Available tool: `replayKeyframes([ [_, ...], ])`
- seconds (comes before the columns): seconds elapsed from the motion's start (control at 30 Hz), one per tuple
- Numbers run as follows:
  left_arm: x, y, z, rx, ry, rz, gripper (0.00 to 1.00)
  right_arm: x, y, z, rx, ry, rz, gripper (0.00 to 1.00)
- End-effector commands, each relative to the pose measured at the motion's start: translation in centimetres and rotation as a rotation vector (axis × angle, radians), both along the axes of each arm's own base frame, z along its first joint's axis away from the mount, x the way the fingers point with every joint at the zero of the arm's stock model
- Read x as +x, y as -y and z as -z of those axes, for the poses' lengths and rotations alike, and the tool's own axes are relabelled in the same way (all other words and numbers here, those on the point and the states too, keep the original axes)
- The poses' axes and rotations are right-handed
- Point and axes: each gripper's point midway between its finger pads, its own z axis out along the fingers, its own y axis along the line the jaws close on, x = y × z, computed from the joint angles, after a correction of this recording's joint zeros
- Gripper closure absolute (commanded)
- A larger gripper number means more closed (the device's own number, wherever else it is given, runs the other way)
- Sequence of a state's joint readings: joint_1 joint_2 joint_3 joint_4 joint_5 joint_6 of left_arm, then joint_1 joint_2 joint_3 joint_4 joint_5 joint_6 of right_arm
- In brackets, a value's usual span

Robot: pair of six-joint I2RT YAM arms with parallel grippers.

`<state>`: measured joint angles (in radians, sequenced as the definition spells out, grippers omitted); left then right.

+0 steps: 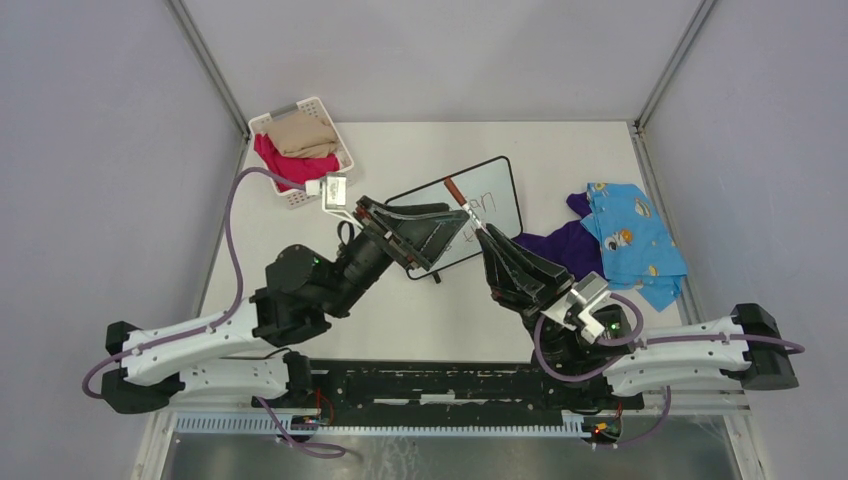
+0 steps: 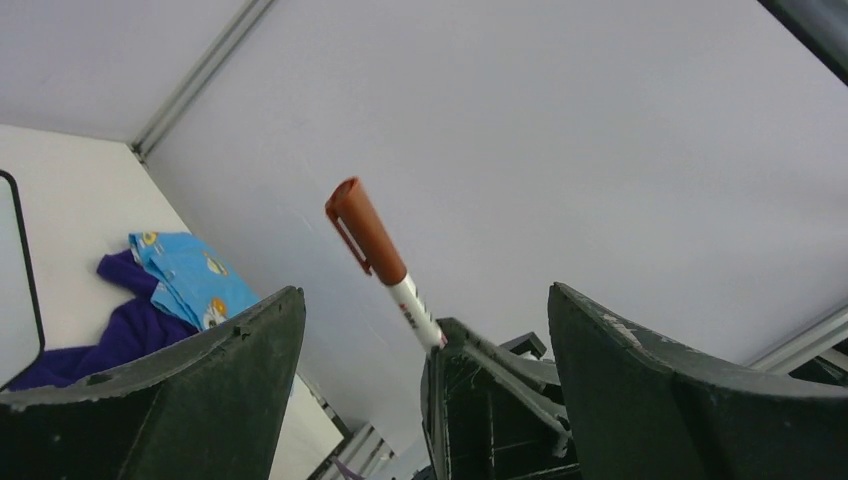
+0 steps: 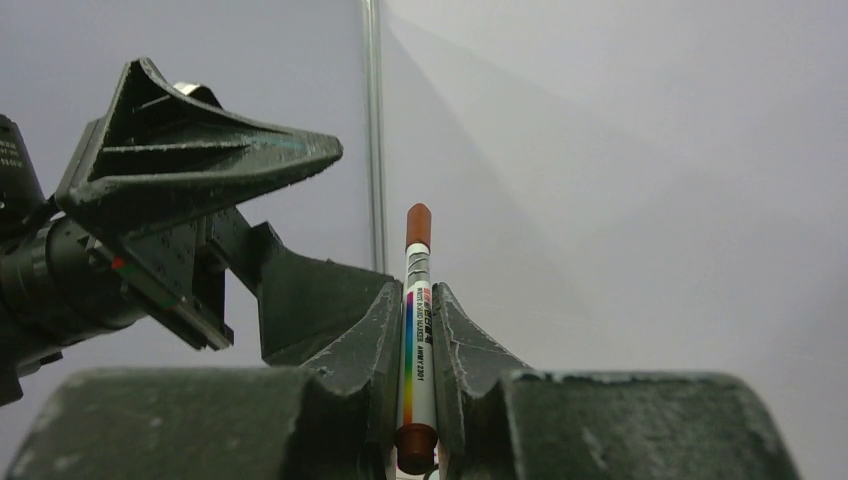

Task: Write a sentence on the whiteboard
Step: Close the whiteboard marker at the center of the board.

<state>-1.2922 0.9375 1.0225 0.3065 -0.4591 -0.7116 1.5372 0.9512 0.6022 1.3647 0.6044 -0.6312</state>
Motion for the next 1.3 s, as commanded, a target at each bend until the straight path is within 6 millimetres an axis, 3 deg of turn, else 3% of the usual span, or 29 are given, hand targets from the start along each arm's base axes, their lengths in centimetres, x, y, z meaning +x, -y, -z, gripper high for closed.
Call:
replayKeyframes([
  [0.0, 0.9, -1.7, -2.4, 0.015, 0.079, -0.068, 0.05, -0.5, 0.0, -0.3, 0.023, 0.009, -0.050, 1.00],
  [0.27, 2.9, -1.5, -2.5, -0.076, 0.050, 0.105, 0.10, -0.3, 0.7, -0.1, 0.045, -0.006, -0.034, 1.00],
  [0.63, 2.1, -0.7, -1.9, -0.135, 0.070, 0.225, 0.14, -0.1, 1.0, -0.1, 0.050, -0.013, -0.020, 1.00],
  [0.87, 1.8, 0.5, -1.8, -0.144, 0.072, 0.287, 0.26, -0.1, 1.1, -0.2, 0.053, -0.008, -0.019, 1.00],
  [1.27, 2.6, 0.1, -1.8, -0.206, 0.005, 0.260, 0.48, -0.1, 1.3, 0.3, 0.053, -0.012, -0.026, 1.00],
])
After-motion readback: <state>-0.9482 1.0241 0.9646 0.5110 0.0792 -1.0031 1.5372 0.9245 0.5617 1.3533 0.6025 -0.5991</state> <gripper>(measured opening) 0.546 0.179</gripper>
